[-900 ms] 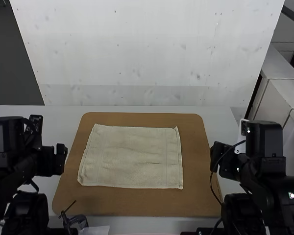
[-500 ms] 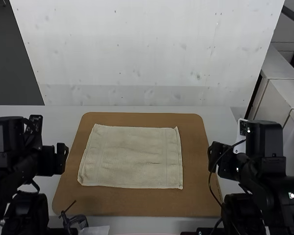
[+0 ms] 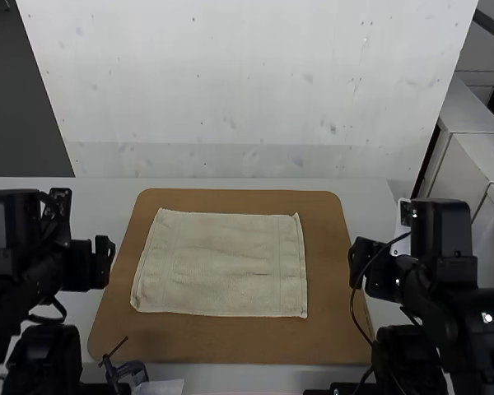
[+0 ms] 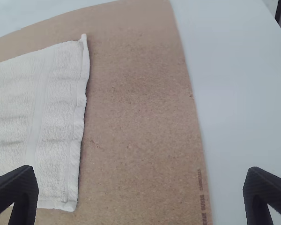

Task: Fold the towel.

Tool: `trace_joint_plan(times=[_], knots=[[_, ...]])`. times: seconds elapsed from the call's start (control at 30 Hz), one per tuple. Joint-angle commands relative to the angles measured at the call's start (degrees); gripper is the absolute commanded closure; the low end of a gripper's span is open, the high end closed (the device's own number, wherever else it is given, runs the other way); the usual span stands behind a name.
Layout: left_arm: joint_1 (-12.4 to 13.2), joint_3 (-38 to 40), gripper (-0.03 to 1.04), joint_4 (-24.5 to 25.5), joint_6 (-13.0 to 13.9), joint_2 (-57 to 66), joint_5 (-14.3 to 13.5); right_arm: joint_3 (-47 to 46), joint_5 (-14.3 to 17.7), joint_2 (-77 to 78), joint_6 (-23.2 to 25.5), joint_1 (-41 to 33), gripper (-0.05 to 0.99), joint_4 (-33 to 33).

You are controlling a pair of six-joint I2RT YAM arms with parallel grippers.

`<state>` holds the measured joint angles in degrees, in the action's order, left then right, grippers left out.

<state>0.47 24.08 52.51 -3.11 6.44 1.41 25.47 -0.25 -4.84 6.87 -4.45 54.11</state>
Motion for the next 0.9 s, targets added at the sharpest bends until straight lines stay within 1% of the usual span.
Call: trace_joint_plan(times=[0.0, 0.1, 0.17, 0.3, 0.4, 0.47, 0.53, 0.6, 0.7, 0.83, 0.87], knots=[[-0.6, 5.4, 0.06, -1.2, -0.5, 9.0, 1.0, 0.5, -0.7, -5.9, 0.5, -0.6, -0.02, -3.0], [-0.5, 8.4, 0.06, -1.4, -0.4, 15.9, 0.9, 1.7, -0.8, -13.8, 0.6, -0.6, -0.02, -5.7], [-0.6, 9.8, 0.06, -1.6, 0.1, 19.6, 0.7, 3.4, -2.0, -20.8, 1.0, -0.9, -0.02, -7.2], [-0.6, 10.4, 0.06, -5.2, 0.8, 28.2, 0.5, 7.1, -5.5, -33.7, 3.1, -1.1, -0.03, -10.3], [-0.9, 10.9, 0.07, -8.5, 0.8, 36.1, 0.9, 10.1, -5.5, -43.6, 4.0, -1.2, -0.03, -12.8], [-1.8, 11.9, 0.06, -10.9, 0.4, 42.5, 0.4, 11.7, -5.5, -50.3, 4.0, -0.7, -0.03, -16.7], [-1.9, 13.2, 0.06, -13.0, -0.6, 48.2, -0.3, 13.3, -5.5, -57.1, 4.1, -0.6, -0.03, -20.9], [-1.9, 15.1, 0.05, -14.1, -2.0, 54.0, -0.2, 15.7, -5.5, -64.2, 4.1, -0.8, -0.02, -23.2], [-2.7, 18.4, 0.05, -14.7, -3.1, 62.3, -0.4, 20.4, -5.1, -74.3, 4.4, -2.7, -0.03, -25.1], [-2.9, 21.9, 0.06, -16.9, -3.5, 68.3, -0.8, 26.3, -4.4, -84.4, 4.8, -6.2, -0.02, -24.8], [-2.9, 22.6, 0.06, -17.3, -3.6, 69.5, -1.4, 27.4, -3.9, -86.5, 5.3, -7.2, -0.02, -25.2]])
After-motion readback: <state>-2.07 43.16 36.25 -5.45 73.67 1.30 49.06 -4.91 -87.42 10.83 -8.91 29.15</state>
